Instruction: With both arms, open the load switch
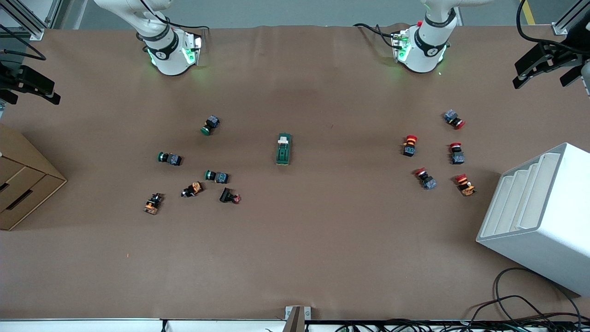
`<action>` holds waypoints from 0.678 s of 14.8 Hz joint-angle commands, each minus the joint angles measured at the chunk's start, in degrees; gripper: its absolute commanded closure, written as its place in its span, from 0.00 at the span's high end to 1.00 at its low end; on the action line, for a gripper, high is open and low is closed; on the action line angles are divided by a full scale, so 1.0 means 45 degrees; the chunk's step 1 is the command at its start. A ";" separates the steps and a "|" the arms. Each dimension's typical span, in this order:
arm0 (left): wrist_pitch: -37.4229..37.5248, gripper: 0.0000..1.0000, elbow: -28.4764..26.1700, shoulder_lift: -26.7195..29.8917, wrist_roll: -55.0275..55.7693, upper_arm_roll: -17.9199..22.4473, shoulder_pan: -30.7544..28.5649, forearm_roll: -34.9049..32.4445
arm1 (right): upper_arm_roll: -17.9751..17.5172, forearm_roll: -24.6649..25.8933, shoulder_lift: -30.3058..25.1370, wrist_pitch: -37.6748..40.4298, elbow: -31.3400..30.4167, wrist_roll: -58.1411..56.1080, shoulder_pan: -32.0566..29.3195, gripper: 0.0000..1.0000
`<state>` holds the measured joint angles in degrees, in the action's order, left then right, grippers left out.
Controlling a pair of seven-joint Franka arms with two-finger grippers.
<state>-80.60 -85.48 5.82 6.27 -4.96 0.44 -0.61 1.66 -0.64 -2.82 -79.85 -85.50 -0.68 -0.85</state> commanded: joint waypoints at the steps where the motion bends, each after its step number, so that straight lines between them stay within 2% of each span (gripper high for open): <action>1: 0.0059 1.00 -0.0788 0.0678 -0.0203 -0.0165 0.0176 0.0156 | 0.0022 -0.0132 -0.0233 0.0089 -0.0122 0.0210 0.0032 1.00; 10: 0.0079 1.00 -0.1319 0.0934 -0.0749 -0.0284 0.0176 0.0156 | -0.0036 0.0024 -0.0233 0.0167 -0.0200 0.0054 0.0071 1.00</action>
<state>-80.32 -90.27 8.68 4.03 -6.24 1.51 -0.57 1.59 -0.65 -2.82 -79.34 -85.50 -0.65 -0.84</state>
